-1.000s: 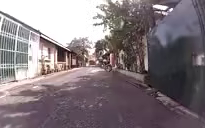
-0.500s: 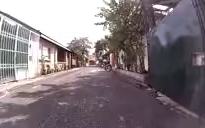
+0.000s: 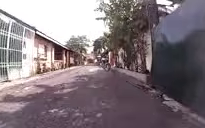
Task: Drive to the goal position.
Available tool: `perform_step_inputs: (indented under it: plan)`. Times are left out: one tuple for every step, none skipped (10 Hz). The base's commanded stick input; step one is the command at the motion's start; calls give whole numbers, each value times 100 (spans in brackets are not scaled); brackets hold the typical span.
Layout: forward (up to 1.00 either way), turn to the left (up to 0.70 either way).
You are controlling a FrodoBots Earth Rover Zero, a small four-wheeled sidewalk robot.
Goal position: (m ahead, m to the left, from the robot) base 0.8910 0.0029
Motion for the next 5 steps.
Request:
perform_step_inputs:
  plan:
    - [85, 0]
    - [85, 6]
    - [85, 16]
    - [85, 26]
    - [85, 26]
